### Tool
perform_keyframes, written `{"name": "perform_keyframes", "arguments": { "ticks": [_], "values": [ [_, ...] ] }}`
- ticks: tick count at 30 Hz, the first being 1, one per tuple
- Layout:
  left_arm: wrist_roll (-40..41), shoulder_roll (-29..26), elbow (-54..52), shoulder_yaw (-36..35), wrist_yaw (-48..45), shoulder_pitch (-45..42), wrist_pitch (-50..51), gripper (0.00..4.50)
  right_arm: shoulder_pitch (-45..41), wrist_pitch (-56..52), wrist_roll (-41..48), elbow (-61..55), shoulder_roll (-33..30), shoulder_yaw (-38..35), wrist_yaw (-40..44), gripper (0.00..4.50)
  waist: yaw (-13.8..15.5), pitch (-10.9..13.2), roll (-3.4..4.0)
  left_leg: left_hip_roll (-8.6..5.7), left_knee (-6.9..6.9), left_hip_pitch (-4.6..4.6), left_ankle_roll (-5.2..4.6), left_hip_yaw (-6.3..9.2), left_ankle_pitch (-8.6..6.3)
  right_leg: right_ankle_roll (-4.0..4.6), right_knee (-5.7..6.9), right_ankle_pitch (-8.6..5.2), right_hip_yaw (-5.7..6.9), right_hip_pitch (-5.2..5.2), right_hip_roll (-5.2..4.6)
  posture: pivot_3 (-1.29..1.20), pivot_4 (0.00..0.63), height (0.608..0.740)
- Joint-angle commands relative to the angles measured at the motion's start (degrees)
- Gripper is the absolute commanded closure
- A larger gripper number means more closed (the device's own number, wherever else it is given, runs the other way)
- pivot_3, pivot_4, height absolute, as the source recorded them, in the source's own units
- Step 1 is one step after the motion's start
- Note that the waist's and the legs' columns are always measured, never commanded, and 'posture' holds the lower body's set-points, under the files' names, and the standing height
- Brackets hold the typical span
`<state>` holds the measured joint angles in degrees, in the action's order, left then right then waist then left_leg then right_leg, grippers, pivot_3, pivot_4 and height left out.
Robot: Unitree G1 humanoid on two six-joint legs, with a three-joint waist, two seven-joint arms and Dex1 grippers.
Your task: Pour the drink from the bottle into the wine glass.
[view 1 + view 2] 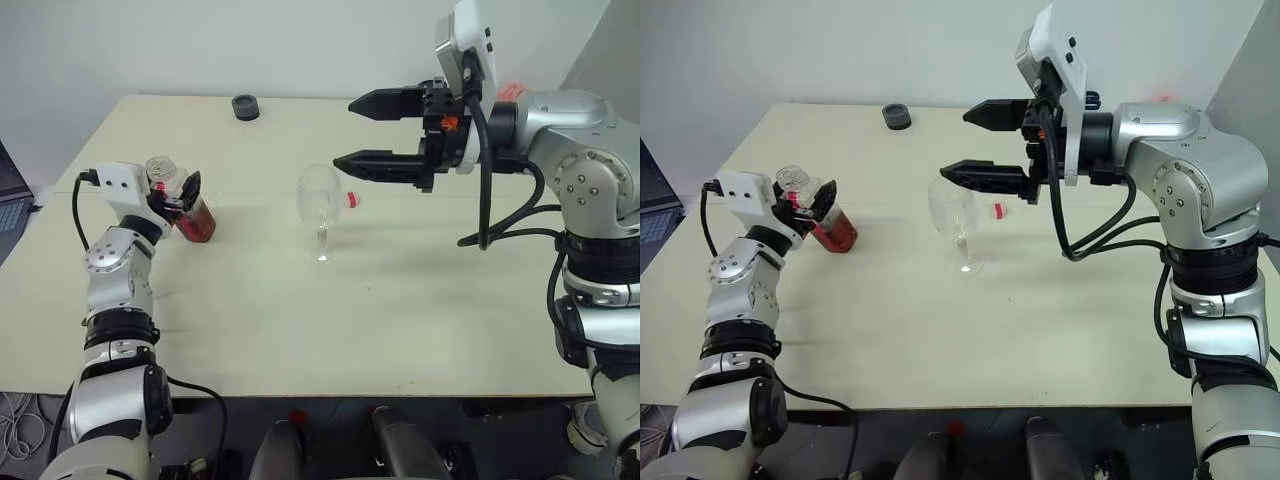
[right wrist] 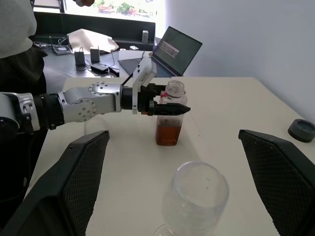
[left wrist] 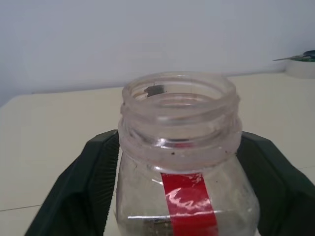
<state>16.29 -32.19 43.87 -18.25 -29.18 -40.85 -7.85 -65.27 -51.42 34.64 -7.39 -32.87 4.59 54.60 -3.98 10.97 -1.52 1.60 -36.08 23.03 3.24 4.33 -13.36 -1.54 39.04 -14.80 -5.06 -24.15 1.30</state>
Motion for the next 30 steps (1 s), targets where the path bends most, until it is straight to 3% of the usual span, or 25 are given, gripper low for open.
{"name": "perform_keyframes", "arguments": {
  "ticks": [1, 2, 12, 14, 18, 22, 30],
  "values": [
    [-0.1, 0.0, -0.4, -0.5, 1.1, -0.6, 0.0, 2.17, -0.6, 0.6, -0.1, -1.7, -0.1, -0.8, -0.7, 0.0, 0.0, 0.0, 0.0, 0.0, 0.0, 0.0, 0.0, 0.0, 0.0, 0.0, 0.0, 0.0, 0.0, 0.0, 0.0, 0.0, 0.15, 0.74],
    [-0.1, 0.1, -0.5, -0.5, 1.2, -0.6, 0.0, 2.38, -0.6, 0.6, -0.1, -1.7, -0.1, -0.7, -0.7, 0.0, 0.0, 0.0, 0.0, 0.0, 0.0, 0.0, 0.0, 0.0, 0.0, 0.0, 0.0, 0.0, 0.0, 0.0, 0.0, 0.0, 0.15, 0.74],
    [0.0, -0.9, -4.0, 0.4, -0.8, -0.9, 1.3, 2.38, 1.5, 1.7, -0.3, -3.5, -1.4, -2.3, -1.6, 0.0, 0.2, 0.0, -0.01, -0.02, -0.02, 0.0, 0.0, 0.02, 0.0, 0.0, 0.02, 0.0, 0.01, 0.01, 0.0, 0.0, 0.15, 0.74],
    [-3.1, -2.7, -6.1, 3.0, -0.5, -3.9, 2.5, 2.38, 3.8, 1.3, 0.0, -4.7, -3.2, -4.1, -2.5, 0.0, 0.4, 0.0, -0.01, -0.02, -0.01, 0.01, 0.0, 0.03, 0.0, 0.0, 0.02, 0.0, 0.02, 0.01, 0.0, 0.0, 0.15, 0.74],
    [-8.6, -4.4, -6.8, 7.7, 1.1, -13.5, 3.7, 2.38, 11.9, 2.7, 1.1, -8.5, -6.8, -9.2, -3.3, 0.0, 1.8, 0.1, -0.16, -0.02, -0.21, 0.33, 0.01, 0.39, 0.0, 0.01, -0.04, 0.0, 0.43, -0.04, 0.02, 0.0, 0.15, 0.74],
    [-15.1, -3.1, -5.6, 15.1, -2.2, -20.5, -2.5, 2.38, 23.5, 6.9, 2.4, -15.7, -6.0, -16.2, -6.2, 0.0, 2.5, 0.1, -0.15, -0.15, -0.32, 0.51, 0.01, 0.51, 0.01, 0.0, -0.08, 0.0, 0.63, -0.03, -0.15, 0.0, 0.15, 0.74],
    [-25.7, -0.5, 0.1, 25.7, -4.1, -24.2, -19.2, 2.38, 45.6, 7.8, 1.3, -31.5, -5.3, -16.1, -13.6, 0.0, 1.8, 0.1, -0.09, -0.2, -0.4, 0.53, 0.01, 0.57, 0.02, -0.02, -0.01, -0.01, 0.75, -0.02, -0.26, 0.0, 0.15, 0.74]
  ]
}}
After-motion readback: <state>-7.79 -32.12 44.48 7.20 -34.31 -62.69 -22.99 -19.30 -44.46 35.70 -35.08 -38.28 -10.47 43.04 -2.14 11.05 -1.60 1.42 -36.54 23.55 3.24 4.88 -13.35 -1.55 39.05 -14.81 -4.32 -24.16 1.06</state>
